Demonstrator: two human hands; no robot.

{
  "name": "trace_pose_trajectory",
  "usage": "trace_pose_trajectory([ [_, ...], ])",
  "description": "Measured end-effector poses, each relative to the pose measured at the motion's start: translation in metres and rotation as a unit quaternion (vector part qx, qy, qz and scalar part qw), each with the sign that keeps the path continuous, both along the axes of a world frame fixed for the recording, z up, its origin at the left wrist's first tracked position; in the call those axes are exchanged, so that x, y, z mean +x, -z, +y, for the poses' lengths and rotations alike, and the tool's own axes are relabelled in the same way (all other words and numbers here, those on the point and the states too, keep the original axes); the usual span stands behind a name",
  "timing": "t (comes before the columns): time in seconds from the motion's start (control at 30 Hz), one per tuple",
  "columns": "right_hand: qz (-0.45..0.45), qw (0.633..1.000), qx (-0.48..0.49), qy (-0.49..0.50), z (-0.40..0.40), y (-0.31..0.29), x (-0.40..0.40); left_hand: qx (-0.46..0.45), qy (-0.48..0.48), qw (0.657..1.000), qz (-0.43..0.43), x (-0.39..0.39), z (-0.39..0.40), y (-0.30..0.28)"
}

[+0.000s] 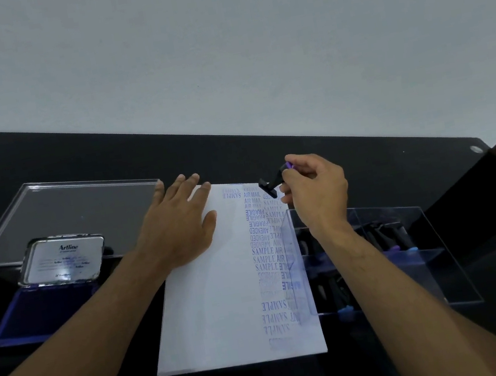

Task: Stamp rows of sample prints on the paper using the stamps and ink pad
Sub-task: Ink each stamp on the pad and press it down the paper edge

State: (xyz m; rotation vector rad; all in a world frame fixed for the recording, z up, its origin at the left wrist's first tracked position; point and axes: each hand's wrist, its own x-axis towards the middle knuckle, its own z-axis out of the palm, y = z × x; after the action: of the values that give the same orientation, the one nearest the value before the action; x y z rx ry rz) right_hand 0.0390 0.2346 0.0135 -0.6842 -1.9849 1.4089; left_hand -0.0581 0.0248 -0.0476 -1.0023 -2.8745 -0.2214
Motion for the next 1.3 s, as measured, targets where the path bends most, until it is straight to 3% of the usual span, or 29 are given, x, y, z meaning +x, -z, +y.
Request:
trace_pose_trajectory([
  [0.23, 0.023, 0.999, -0.029, 0.008, 0.005, -0.018, 0.058, 0.079, 0.037, 0.994, -0.063, 0.068, 0.026, -0.021],
  [0.53, 0.029, 0.998, -0.029, 0.037, 0.020, -0.023, 0.129, 0.093, 0.093, 0.989, -0.070, 0.128, 0.051, -0.036],
  [0.77, -0.027, 0.995, 0.095, 0.002, 0.005, -0.005, 0.158, 0.097, 0.088, 0.988, -0.086, 0.150, 0.043, -0.023],
  [1.0, -0.069, 0.960, 0.253, -0.100, -0.016, 0.010, 0.166, 0.052, 0.071, 0.993, -0.077, 0.157, 0.031, 0.005],
  [1.3, -0.151, 0.939, 0.270, -0.149, -0.025, 0.008, 0.162, 0.042, 0.067, 0.995, -0.065, 0.158, 0.030, 0.016],
])
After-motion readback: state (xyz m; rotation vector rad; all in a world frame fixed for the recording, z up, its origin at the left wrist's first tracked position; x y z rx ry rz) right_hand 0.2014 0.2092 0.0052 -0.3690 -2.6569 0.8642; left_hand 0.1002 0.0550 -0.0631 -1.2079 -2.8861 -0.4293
